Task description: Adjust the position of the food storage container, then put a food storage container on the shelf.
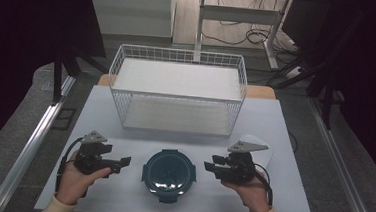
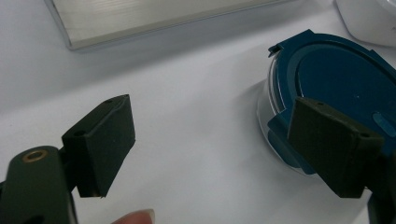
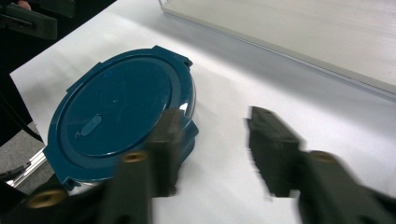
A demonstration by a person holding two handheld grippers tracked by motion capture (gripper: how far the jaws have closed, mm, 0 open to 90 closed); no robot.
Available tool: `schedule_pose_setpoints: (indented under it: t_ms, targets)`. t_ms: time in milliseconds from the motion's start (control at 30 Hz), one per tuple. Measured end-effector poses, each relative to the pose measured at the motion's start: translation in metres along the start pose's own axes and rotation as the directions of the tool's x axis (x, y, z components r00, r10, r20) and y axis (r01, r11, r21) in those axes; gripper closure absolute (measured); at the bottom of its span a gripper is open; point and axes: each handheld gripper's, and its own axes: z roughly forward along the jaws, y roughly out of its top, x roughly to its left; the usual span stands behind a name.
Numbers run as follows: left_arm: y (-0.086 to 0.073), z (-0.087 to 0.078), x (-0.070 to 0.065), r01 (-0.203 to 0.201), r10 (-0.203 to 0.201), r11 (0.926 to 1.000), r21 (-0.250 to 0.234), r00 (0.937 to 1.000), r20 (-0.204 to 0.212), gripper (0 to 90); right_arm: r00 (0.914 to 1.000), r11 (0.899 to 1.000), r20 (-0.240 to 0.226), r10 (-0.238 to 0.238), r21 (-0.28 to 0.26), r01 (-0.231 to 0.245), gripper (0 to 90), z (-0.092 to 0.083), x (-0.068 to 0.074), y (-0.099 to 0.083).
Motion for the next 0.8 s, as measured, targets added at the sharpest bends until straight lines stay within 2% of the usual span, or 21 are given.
schedule_pose_setpoints:
  t_ms: [200, 300, 367, 600, 700, 800]
  targets:
    - [-0.001, 0.004, -0.003, -0.006, 0.006, 1.0000, 0.006, 1.0000, 0.003, 14.7, 0.9998, 1.000, 0.020, 0.004, -0.011, -0.004, 34.9, 0.000, 0.002, -0.002]
    - [-0.002, 0.007, -0.004, -0.006, 0.006, 0.9999, 0.010, 0.9998, 0.017, 14.6, 0.9999, 1.000, 0.002, 0.015, -0.022, -0.015, 29.9, 0.000, 0.001, -0.003]
    - [-0.002, 0.008, -0.004, -0.006, 0.006, 0.9999, 0.009, 0.9998, 0.020, 14.6, 0.9998, 1.000, 0.000, 0.019, -0.024, -0.019, 29.2, 0.000, 0.001, -0.003]
    - [-0.008, 0.009, -0.005, 0.056, -0.055, 0.9984, -0.006, 0.9968, 0.057, 12.6, 0.9984, 0.999, -0.033, 0.046, -0.006, -0.046, 25.9, 0.007, 0.001, -0.003]
    - [-0.008, 0.006, -0.004, 0.078, -0.076, 0.9969, -0.016, 0.9952, 0.061, 11.9, 0.9982, 0.999, -0.042, 0.042, -0.008, -0.043, 25.1, 0.010, 0.002, -0.001]
    - [-0.007, 0.006, -0.005, 0.086, -0.084, 0.9962, -0.018, 0.9928, 0.085, 12.1, 0.9971, 0.999, -0.065, 0.039, 0.008, -0.039, 24.5, 0.012, 0.006, -0.001]
